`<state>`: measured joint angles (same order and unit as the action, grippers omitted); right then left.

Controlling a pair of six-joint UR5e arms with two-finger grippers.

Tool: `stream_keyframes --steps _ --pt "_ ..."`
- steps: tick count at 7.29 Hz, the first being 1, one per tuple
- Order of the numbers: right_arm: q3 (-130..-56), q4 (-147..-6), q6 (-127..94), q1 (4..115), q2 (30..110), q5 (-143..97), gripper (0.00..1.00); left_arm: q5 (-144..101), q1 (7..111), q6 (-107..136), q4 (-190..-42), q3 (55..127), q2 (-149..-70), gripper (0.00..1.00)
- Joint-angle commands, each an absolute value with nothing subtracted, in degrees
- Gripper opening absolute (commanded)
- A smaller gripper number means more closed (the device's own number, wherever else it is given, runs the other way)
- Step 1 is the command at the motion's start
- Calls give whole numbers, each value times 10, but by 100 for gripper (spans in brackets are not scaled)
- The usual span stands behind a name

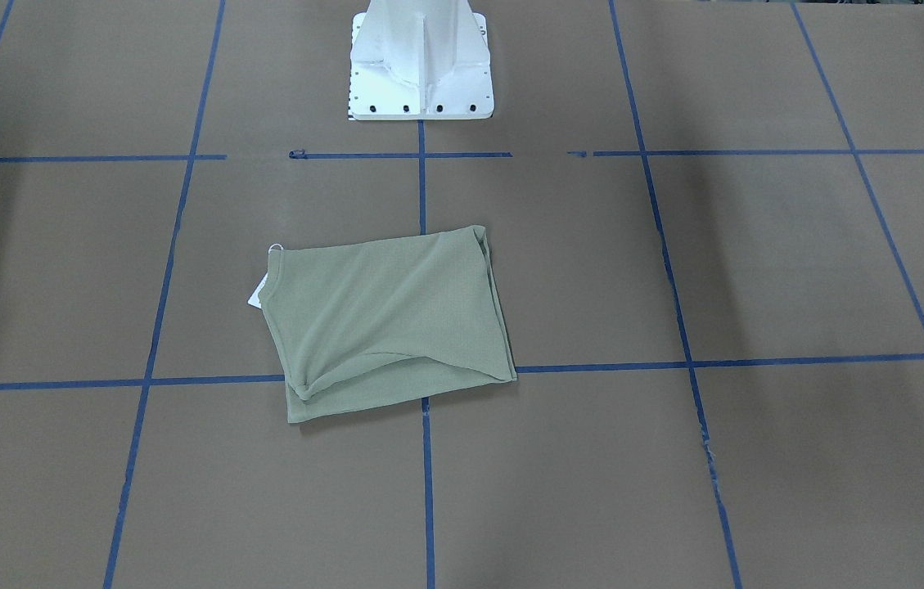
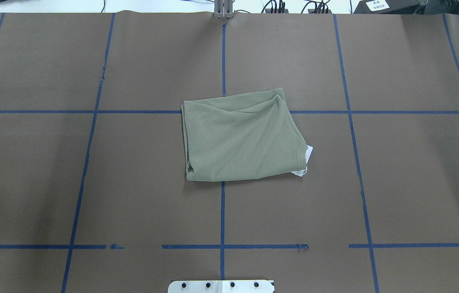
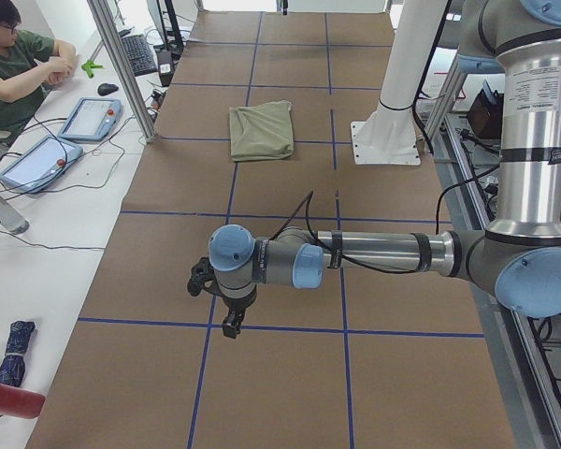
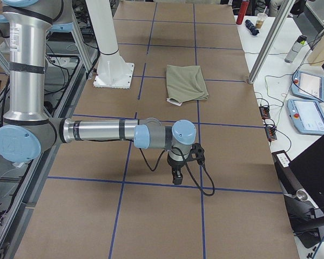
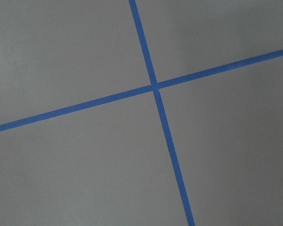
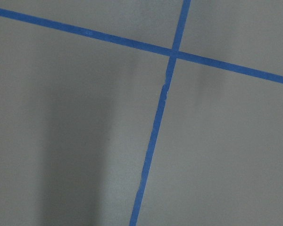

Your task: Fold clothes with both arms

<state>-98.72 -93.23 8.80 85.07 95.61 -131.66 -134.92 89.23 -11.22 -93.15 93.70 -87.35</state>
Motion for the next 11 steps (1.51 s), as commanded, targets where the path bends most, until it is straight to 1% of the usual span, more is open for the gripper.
stream_keyframes --steps 1,4,5,11 --pt "-989 -932 88 851 955 -1317 100 -1347 892 -111 -921 942 -872 100" --pt "-981 -902 88 851 958 -1317 100 -1349 890 -112 -925 948 -881 100" --pt "-981 -902 88 851 959 -1317 100 -1349 891 -112 -925 964 -877 100" --pt "-987 -885 89 851 960 -1316 100 -1348 892 -112 -925 964 -872 100"
